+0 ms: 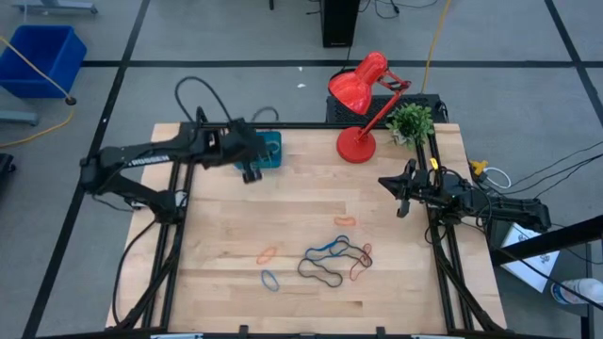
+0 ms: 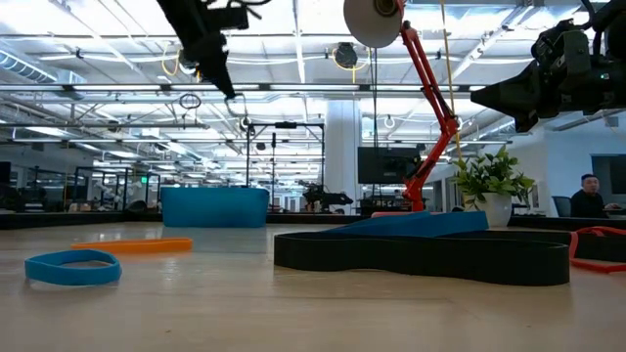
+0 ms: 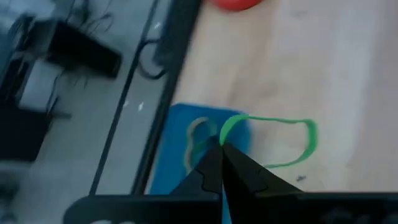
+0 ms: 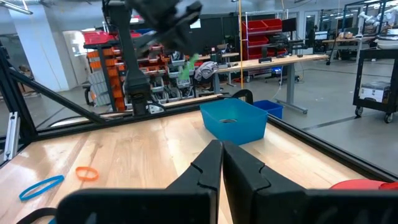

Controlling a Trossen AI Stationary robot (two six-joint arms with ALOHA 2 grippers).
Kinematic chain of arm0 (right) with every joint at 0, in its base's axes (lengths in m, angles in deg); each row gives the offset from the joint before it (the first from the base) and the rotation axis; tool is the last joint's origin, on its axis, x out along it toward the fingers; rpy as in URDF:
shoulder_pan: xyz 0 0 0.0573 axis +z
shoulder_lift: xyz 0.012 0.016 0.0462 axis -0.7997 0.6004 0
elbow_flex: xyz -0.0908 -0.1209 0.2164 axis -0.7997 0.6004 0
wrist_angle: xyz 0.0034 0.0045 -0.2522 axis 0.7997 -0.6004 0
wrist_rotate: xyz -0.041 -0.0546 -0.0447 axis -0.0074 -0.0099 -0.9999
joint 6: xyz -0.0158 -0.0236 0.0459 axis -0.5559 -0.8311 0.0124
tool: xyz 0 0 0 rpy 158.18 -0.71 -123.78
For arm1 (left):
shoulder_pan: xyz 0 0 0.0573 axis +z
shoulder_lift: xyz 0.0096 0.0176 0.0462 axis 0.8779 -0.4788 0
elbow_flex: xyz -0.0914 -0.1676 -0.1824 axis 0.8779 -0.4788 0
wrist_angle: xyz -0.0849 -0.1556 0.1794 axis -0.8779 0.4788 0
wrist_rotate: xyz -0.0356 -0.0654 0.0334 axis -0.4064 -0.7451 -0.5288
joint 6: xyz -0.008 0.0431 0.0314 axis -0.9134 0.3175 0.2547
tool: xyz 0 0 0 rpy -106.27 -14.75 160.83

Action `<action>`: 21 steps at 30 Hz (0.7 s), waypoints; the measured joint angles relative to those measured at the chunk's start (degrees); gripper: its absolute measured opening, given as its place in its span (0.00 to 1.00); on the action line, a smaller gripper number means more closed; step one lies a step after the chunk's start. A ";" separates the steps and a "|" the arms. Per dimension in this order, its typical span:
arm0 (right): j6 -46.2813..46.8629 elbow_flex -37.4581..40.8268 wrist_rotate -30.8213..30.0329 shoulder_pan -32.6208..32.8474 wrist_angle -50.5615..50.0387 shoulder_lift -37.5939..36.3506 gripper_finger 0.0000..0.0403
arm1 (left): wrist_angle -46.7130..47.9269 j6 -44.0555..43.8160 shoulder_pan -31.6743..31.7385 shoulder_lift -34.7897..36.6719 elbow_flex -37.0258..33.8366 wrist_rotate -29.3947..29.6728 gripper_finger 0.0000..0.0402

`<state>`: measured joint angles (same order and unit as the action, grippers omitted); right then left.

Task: Pick and place rubber bands into bin
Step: Put the green rubber band into the blue container

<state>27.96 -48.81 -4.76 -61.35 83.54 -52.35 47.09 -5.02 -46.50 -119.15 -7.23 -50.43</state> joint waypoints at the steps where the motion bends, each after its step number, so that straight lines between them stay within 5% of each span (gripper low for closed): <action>1: -0.03 -0.01 0.00 0.00 0.00 0.00 0.02 | -0.42 -0.36 1.67 0.00 0.00 0.53 0.01; 10: -0.89 -0.01 0.04 -0.01 -0.09 0.00 0.02 | -4.72 -1.68 12.47 -3.15 0.00 0.23 0.02; 21: -0.90 0.00 0.09 0.00 -0.49 0.00 0.02 | -5.09 -1.50 16.80 -16.29 0.00 -3.59 0.04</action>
<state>27.06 -48.81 -4.67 -61.35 83.05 -52.35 42.00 -6.51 -29.71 -135.45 -7.23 -54.02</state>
